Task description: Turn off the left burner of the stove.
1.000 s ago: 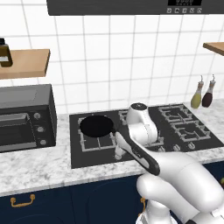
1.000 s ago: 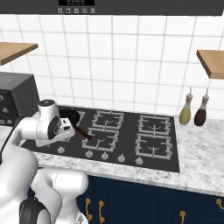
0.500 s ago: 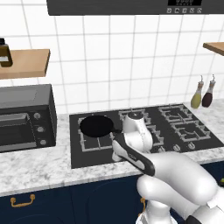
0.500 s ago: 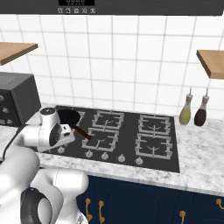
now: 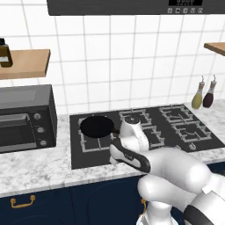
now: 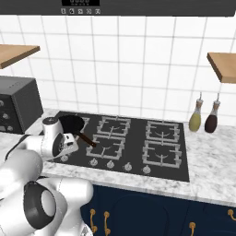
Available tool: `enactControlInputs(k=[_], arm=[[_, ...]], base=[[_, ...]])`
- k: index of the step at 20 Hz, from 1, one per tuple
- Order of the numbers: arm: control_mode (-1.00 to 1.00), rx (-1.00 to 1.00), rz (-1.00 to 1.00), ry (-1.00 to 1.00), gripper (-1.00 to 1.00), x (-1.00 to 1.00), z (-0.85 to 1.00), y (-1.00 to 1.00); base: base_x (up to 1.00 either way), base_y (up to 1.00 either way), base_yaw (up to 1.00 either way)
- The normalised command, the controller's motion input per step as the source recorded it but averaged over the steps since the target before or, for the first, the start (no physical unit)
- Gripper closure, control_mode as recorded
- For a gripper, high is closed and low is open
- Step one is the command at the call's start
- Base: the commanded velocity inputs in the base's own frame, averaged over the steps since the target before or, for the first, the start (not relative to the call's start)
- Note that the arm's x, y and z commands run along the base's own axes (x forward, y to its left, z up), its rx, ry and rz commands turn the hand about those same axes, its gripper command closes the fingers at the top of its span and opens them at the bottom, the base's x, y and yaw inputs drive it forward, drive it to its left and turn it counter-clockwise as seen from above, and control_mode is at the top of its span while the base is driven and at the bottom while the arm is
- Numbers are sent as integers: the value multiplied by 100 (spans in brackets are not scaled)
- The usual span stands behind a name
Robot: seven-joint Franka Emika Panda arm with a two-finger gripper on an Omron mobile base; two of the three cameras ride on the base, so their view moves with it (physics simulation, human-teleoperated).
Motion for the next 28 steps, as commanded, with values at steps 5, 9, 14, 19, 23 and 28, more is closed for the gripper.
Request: enactControlInputs(k=[5, 9, 14, 19, 23, 28], arm=[[-100, 0, 0, 0, -100, 20, -8, 0], [-100, 0, 0, 0, -100, 14, -15, 0], [-100, 0, 0, 0, -100, 10, -18, 0], [-100, 0, 0, 0, -100, 13, -18, 0], [-100, 0, 0, 0, -100, 16, -20, 0], [-100, 0, 0, 0, -100, 15, -19, 2]], base=[[0, 0, 0], [0, 0, 0], [0, 0, 0], [0, 0, 0], [0, 0, 0], [0, 0, 0]])
